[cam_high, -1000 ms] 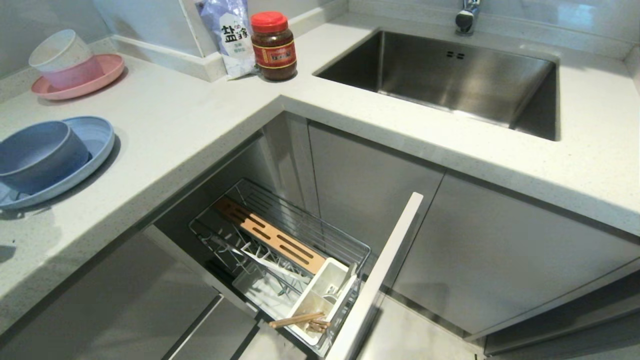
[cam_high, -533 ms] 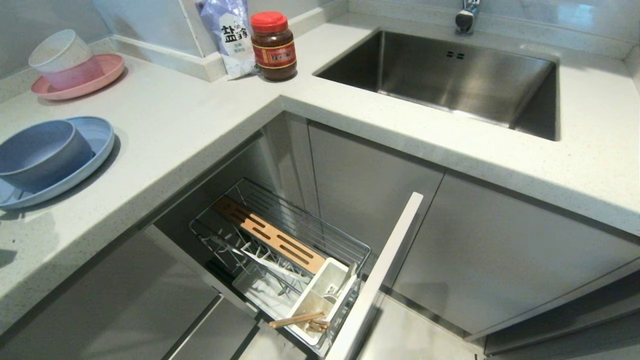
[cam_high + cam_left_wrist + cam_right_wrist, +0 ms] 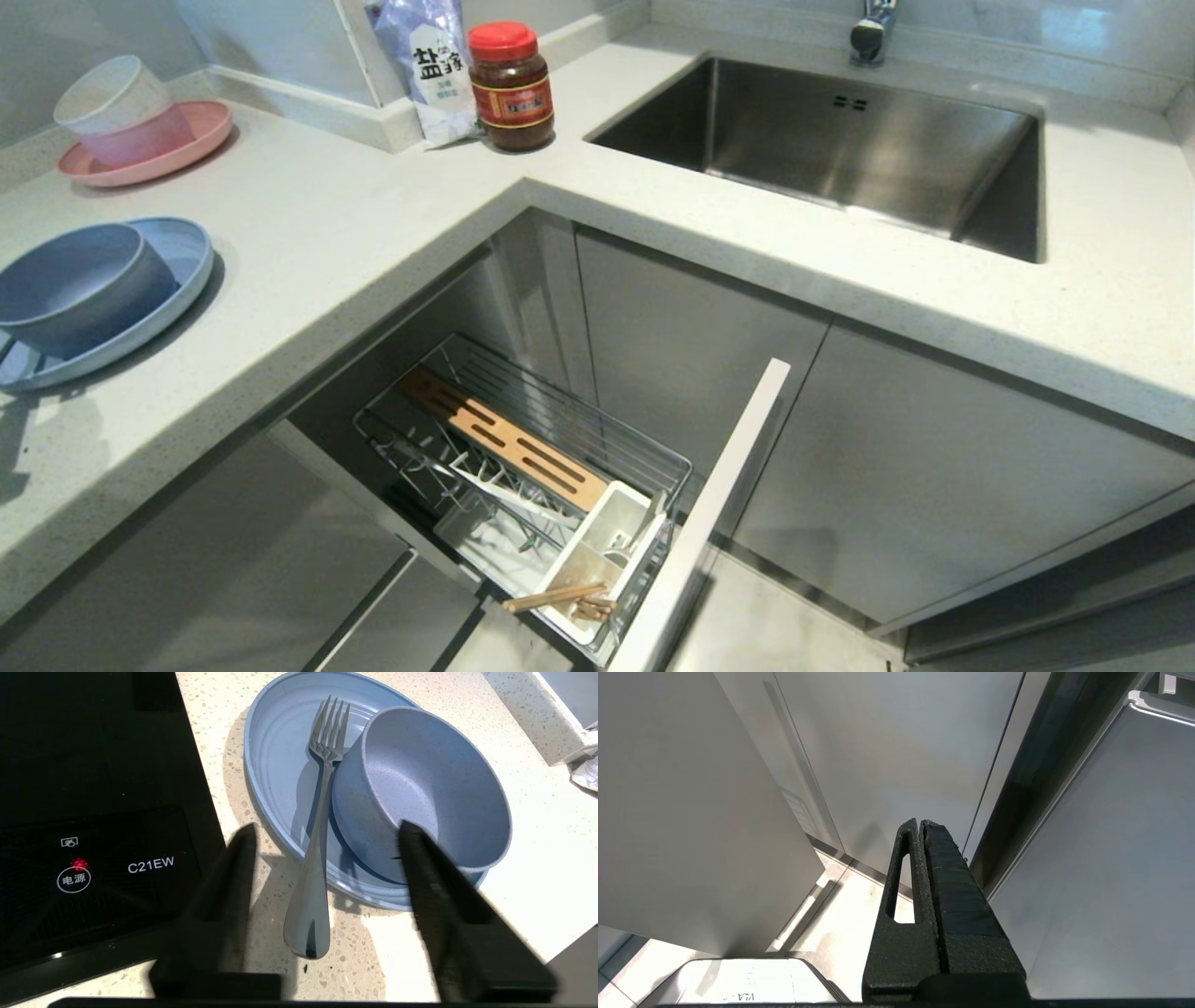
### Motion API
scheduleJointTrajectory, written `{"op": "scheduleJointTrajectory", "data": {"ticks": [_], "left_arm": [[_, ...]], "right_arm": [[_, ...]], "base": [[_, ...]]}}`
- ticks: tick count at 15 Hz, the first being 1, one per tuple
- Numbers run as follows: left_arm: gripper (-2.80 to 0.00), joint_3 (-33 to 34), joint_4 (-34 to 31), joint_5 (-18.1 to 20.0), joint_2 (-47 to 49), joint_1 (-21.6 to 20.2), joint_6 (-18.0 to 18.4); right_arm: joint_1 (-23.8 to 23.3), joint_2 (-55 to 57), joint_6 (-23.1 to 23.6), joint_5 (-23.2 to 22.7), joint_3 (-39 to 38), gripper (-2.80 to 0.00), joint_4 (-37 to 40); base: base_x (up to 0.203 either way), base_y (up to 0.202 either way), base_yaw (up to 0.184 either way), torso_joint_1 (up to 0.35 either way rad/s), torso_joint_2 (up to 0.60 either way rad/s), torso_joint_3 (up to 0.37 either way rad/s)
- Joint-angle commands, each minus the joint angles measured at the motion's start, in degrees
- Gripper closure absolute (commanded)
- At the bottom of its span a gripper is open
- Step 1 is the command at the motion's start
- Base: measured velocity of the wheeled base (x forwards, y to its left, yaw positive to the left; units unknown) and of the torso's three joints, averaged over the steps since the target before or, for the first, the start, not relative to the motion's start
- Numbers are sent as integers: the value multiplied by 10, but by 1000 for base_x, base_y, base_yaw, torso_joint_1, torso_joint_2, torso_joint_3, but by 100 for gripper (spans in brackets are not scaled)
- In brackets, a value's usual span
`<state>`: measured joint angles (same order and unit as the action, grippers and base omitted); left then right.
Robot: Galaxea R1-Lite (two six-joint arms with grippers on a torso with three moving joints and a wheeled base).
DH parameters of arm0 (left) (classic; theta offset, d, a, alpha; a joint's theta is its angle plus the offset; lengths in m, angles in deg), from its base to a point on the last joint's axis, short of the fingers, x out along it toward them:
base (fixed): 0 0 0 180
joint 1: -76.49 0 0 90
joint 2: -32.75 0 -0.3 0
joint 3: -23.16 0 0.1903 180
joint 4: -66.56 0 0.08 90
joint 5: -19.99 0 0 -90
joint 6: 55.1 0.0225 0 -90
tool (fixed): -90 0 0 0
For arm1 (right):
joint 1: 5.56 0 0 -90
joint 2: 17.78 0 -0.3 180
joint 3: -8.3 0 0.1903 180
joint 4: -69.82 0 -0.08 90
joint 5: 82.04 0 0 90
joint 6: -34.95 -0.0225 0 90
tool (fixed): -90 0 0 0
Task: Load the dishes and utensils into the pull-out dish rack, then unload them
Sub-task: Take the fork out of the cupboard, then take the chopsticks out of the cupboard
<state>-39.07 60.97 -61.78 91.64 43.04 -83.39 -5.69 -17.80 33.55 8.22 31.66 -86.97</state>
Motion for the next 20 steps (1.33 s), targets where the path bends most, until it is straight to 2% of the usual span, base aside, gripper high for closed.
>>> {"op": "scheduleJointTrajectory", "data": {"ticks": [1, 4, 6, 7, 8, 10, 12, 15, 16, 17, 18, 20], "left_arm": [[-280, 1, 2, 0, -5, 0, -2], [-280, -16, 2, -6, -28, -3, 3], [-280, -45, 1, -30, -48, -6, 8], [0, -64, -1, -43, -56, -6, 26], [0, -83, -2, -55, -61, -5, 49], [0, -147, -5, -70, -59, 2, 63], [0, -246, -25, -89, -44, 22, 66], [0, -432, -113, -145, 6, 78, 50], [0, -490, -164, -178, 31, 124, 31], [0, -521, -211, -213, 50, 182, 11], [0, -532, -246, -240, 65, 231, -7], [0, -531, -294, -291, 89, 377, -25]], "right_arm": [[0, -2, 0, 0, -1, 0, 0], [0, -2, 0, 0, -1, 0, 0], [0, -2, 0, 0, -1, 0, 0], [0, -2, 0, 0, -1, 0, 0], [0, -2, 0, 0, -1, 0, 0], [0, -2, 0, 0, -1, 0, 0], [0, -2, 0, 0, -1, 0, 0], [0, -2, 0, 0, -1, 0, 0], [0, -2, 0, 0, -1, 0, 0], [0, -2, 0, 0, -1, 0, 0], [0, -2, 0, 0, -1, 0, 0], [0, -2, 0, 0, -1, 0, 0]], "base": [[0, 0, 0, 0, 0, 0], [0, 0, 0, 0, 0, 0], [0, 0, 0, 0, 0, 0], [0, 0, 0, 0, 0, 0], [0, 0, 0, 0, 0, 0], [0, 0, 0, 0, 0, 0], [0, 0, 0, 0, 0, 0], [0, 0, 0, 0, 0, 0], [0, 0, 0, 0, 0, 0], [0, 0, 0, 0, 0, 0], [0, 0, 0, 0, 0, 0], [0, 0, 0, 0, 0, 0]]}}
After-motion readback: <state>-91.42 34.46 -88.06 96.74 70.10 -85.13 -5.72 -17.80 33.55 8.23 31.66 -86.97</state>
